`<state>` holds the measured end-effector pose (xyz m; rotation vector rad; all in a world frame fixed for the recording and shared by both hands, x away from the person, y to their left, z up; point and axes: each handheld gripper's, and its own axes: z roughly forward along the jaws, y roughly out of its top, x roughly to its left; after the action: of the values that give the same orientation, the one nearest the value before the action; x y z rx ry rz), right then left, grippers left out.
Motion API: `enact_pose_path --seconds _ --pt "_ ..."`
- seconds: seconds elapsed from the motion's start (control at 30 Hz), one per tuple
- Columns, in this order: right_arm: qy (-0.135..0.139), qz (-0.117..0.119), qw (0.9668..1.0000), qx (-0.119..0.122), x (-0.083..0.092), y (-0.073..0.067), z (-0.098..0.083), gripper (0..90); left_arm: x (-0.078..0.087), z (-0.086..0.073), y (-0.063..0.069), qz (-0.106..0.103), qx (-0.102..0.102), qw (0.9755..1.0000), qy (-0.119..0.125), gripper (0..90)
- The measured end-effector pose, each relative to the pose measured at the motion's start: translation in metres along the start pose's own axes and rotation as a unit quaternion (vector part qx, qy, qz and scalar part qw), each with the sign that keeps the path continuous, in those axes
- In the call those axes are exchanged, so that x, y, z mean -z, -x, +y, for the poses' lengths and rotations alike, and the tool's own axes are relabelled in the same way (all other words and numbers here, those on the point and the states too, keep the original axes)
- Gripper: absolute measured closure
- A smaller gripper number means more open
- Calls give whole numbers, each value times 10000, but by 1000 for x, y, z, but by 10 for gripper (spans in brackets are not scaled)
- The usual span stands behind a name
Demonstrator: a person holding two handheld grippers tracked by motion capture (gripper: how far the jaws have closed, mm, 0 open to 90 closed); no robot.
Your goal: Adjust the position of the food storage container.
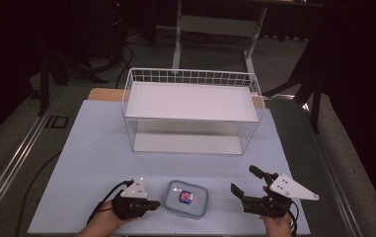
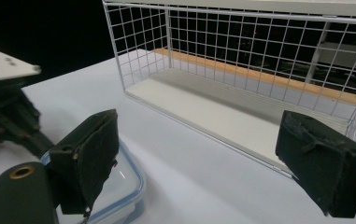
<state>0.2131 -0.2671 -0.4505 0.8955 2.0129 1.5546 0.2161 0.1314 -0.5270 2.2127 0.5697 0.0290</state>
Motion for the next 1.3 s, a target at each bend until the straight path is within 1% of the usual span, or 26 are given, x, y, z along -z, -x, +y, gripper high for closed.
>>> enact_pose_path --seconds 0.03,0.13,0.17,0.2,0.27,0.33,0.37,0.4,0.43,0.47,0.5,0.57,0.6,0.63,0.67,0.7,0.77,0.87,0.9,0.93,1.0,1.07,1.17,1.23,1.27,1.3 --pt "0 0 10000 0 0 0 0 134 0 0 0 0 0 10000 0 900" --pt "-15 19 10000 -34 -1 0 0 134 -4 3 11 -94 -102 9999 -20 900" --pt "-17 17 10000 -41 -1 0 0 134 -6 4 14 -152 -102 9998 -14 900" --pt "-20 21 10000 -51 -1 0 0 134 -13 8 22 -248 -164 9995 -56 900" --pt "-10 17 10000 -51 -1 0 0 134 -16 9 25 -295 -195 9994 -69 900" --pt "-8 26 10000 -75 -1 1 0 134 -29 16 35 -393 -284 9987 -138 900" --pt "-8 26 10000 -75 -1 1 0 134 -29 16 35 -393 -284 9987 -138 900" --pt "-16 27 10000 -91 -1 2 0 134 -35 18 38 -368 -337 9986 -174 900" --pt "-16 27 10000 -91 -1 2 0 134 -39 20 39 -406 -358 9984 -181 900" --pt "-13 28 10000 -79 0 2 -1 134 -43 22 40 -371 -394 9983 -194 900" --pt "-13 28 10000 -79 0 2 -1 134 -47 24 41 -359 -360 9985 -185 900" --pt "-1 29 10000 -78 1 2 0 134 -53 27 41 -374 -298 9988 -134 900" --pt "24 24 10000 -81 1 3 0 134 -56 29 40 -457 -294 9984 -131 900" --pt "24 24 10000 -81 1 3 0 134 -59 30 41 -407 -346 9985 -139 900" --pt "34 28 10000 -83 2 4 0 134 -65 32 42 -434 -316 9985 -69 900" --pt "34 28 10000 -83 2 4 0 134 -65 32 42 -434 -316 9985 -69 900" --pt "43 28 10000 -85 3 4 0 134 -69 35 41 -333 -308 9990 -50 900" --pt "59 29 9999 -94 3 5 0 134 -73 40 35 -304 -182 9994 36 900" --pt "60 33 9999 -101 3 5 0 134 -74 41 34 -310 -173 9994 41 900" --pt "62 30 9999 -101 3 5 0 134 -77 45 32 -214 -158 9996 82 900" --pt "61 31 9999 -98 4 5 0 134 -79 47 30 -222 -156 9996 81 900" --pt "47 40 9999 -83 4 5 1 135 -81 52 28 -166 -200 9996 115 900" --pt "51 34 9999 -83 4 5 1 135 -84 55 24 -112 -169 9997 149 900" --pt "29 31 10000 -78 4 6 0 135 -94 61 18 -15 -30 9999 148 900" --pt "29 31 10000 -78 4 6 0 135 -94 61 18 -15 -30 9999 148 900" --pt "28 34 10000 -84 4 6 0 135 -99 63 16 64 -25 9998 173 900"
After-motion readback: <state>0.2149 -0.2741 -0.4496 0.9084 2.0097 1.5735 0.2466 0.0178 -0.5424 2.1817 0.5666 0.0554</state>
